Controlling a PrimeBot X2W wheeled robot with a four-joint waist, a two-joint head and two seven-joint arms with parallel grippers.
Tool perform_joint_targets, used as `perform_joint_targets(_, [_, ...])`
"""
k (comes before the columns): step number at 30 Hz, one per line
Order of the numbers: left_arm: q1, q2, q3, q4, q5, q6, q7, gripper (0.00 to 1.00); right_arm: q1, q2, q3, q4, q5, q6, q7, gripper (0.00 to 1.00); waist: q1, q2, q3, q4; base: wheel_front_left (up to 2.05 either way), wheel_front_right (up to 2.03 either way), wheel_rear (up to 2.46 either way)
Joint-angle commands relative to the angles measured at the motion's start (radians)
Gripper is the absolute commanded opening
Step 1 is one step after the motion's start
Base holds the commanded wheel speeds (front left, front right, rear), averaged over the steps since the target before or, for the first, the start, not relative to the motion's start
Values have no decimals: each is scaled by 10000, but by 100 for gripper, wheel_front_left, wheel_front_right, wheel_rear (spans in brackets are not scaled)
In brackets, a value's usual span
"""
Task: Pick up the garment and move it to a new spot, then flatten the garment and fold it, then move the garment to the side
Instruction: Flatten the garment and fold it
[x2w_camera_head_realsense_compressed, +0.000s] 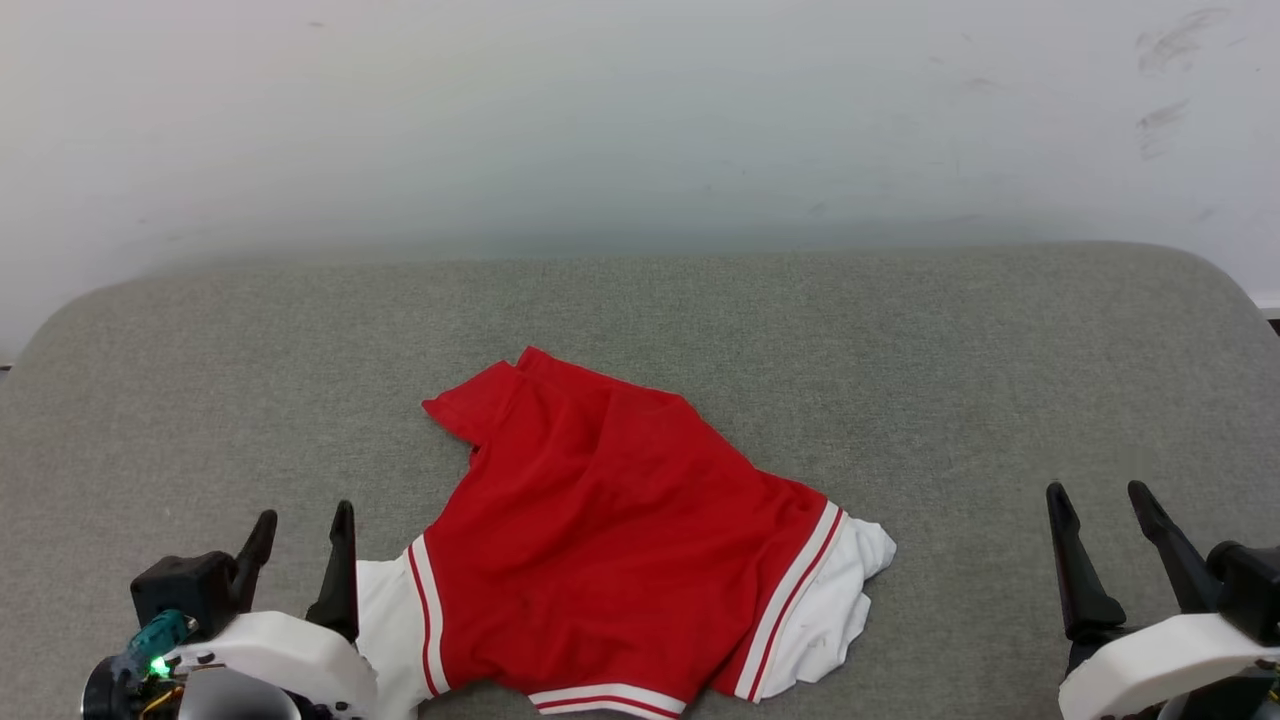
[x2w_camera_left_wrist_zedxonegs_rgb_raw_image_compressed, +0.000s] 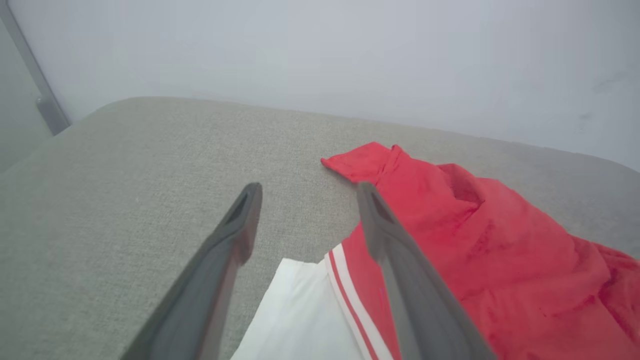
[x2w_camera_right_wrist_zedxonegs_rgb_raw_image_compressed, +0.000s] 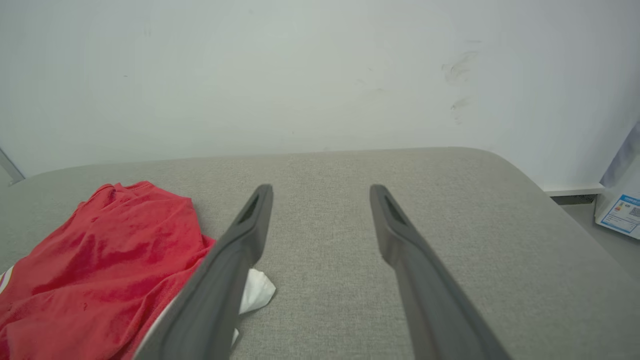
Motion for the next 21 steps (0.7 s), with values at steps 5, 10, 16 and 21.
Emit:
perform_joint_targets(5, [-293, -66, -234, -408, 650, 23, -879, 100, 168, 15, -146, 86, 55, -7, 630, 100, 1, 0, -22, 51, 0, 0, 0])
perform_joint_targets(10, [-393, -228, -463, -940, 1215, 175, -1280, 100, 246, 12, -12, 163, 37, -7, 2042, 100, 1, 0, 15, 251, 0, 0, 0])
perform_joint_targets(16, [-301, -393, -621, -1307, 1395, 274, -1363, 100, 235, -545, 710, 100, 460, -7, 4155, 100, 1, 0, 260, 725, 0, 0, 0])
perform_joint_targets(21, [-546, -607, -799, -1291, 1428, 273, -1365, 100, -119, -1199, 1604, 121, 1137, -7, 5391, 100, 1, 0, 706, 1168, 0, 0, 0])
